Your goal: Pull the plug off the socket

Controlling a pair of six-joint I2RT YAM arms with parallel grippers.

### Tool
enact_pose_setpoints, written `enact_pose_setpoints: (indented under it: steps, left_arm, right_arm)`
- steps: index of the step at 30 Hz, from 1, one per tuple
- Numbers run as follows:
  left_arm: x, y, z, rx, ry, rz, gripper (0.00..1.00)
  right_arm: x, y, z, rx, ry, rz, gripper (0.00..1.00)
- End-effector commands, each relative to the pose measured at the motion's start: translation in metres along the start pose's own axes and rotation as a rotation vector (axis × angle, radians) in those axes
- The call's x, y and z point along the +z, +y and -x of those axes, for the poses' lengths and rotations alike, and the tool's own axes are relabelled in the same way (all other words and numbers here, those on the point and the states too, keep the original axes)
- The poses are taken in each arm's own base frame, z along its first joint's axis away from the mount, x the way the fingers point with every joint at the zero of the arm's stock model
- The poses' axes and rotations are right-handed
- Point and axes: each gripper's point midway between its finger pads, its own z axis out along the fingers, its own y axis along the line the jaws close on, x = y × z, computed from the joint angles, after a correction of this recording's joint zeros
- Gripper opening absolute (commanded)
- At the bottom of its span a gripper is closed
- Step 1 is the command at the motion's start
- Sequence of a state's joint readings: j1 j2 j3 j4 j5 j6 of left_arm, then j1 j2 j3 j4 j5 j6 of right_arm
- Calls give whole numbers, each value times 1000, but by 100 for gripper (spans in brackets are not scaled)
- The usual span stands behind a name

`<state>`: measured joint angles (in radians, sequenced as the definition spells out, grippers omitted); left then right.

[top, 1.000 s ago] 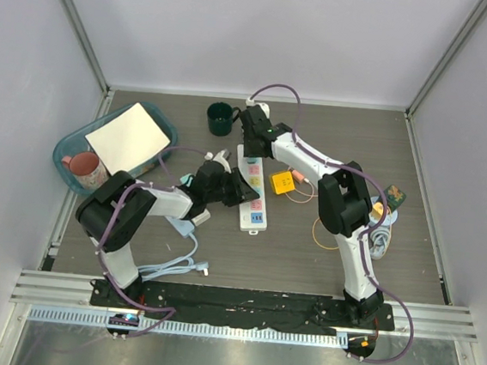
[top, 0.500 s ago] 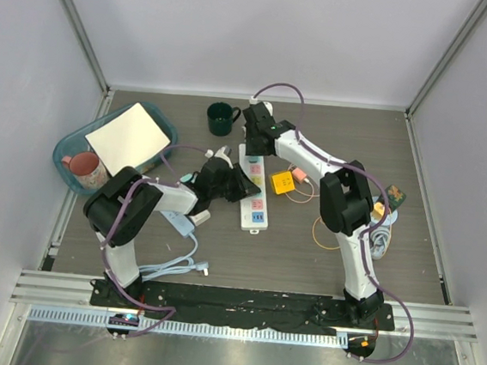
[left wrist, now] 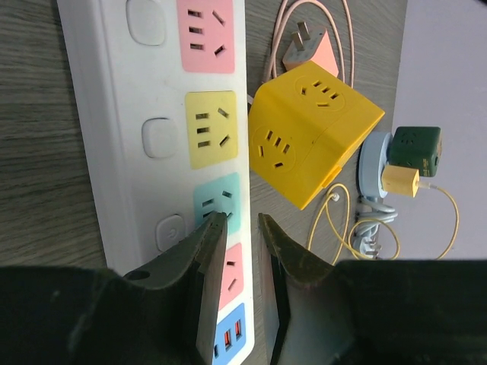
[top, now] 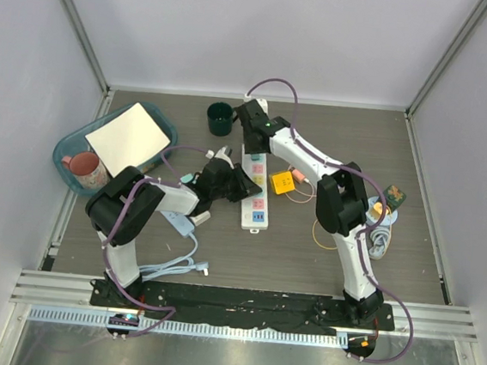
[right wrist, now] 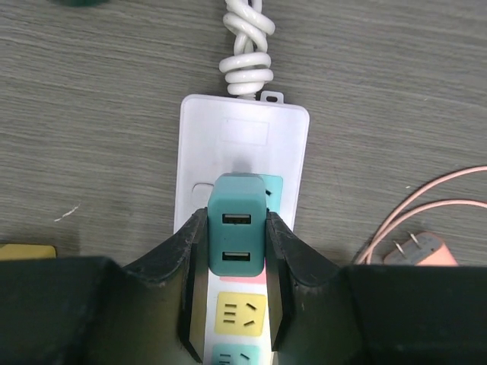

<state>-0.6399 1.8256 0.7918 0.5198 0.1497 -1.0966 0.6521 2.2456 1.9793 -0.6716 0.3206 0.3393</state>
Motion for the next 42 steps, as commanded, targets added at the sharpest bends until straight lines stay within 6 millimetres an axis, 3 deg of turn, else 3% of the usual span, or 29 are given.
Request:
enact_pose_setpoints:
  steps: [1,7,13,17,20,22,28,30,34,37,38,42]
  left_arm:
    - [-27,146,-66,24,177,498,31]
    - [-30,152,-70,20,186,517,31]
    - [-30,133,-58,40,167,489,31]
    - [-32,113,-46,57,152,467,32]
    - [-32,87,-31,88,142,425,36]
    - [-32,57,-14,125,119,371,39]
    - [-49,-33,31,203,32,187,63]
    - [-58,-64,40,226,29,122,77]
    - [-76,-93,43,258,43,43,87]
    - [-91,-100,44,266,27,16,89]
    - [-94,-98,43,268,27,22,89]
    - [-111,-97,42,300,18,19,89]
  right_arm:
    - [-49,15,58,1,-160,57,1]
    - [-56,8,70,57,-180,115,1]
    - [-66,-6,73,77,-194,109,1]
    - [-70,-29,76,112,-198,96,1]
    - [-75,-50,76,145,-202,87,1]
    - [-76,-61,73,167,-197,99,4]
    - [-53,-72,43,229,-137,145,9]
    - [-41,-74,32,244,-116,147,12]
    - [-28,-79,22,250,-99,154,22]
    - [-25,-84,21,251,-98,141,42]
    - [-26,-86,22,253,-103,135,53]
    - [-36,-108,28,251,-123,59,74]
